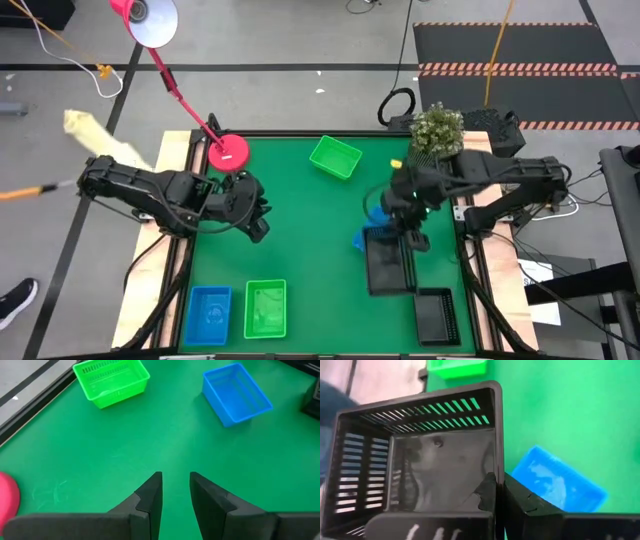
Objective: Stack baskets by color
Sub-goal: Stack the top black bin on top of the bottom black bin
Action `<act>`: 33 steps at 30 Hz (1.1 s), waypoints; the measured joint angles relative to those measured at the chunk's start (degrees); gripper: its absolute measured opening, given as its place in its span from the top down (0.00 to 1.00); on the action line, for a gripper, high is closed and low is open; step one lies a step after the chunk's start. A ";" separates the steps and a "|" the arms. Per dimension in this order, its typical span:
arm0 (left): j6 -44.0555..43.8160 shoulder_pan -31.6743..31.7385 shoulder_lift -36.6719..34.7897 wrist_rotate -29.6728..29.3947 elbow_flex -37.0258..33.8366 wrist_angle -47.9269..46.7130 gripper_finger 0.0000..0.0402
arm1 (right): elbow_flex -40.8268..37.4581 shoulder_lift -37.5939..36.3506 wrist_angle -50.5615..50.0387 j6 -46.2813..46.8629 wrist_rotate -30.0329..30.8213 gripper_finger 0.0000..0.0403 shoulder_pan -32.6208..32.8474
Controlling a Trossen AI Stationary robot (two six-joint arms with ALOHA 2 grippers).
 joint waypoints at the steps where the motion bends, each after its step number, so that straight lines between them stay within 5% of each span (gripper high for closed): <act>1: -0.30 -0.49 0.00 0.00 0.00 0.00 0.75 | 0.00 0.00 -0.44 1.56 -0.02 0.99 1.49; 11: -1.08 -4.04 0.00 -0.01 0.00 -0.05 0.75 | -2.61 -2.54 -0.69 11.23 -0.15 0.99 14.38; 33: -2.15 -5.07 0.01 0.33 0.00 -0.05 0.75 | -38.34 -25.16 22.63 38.31 3.01 0.99 33.94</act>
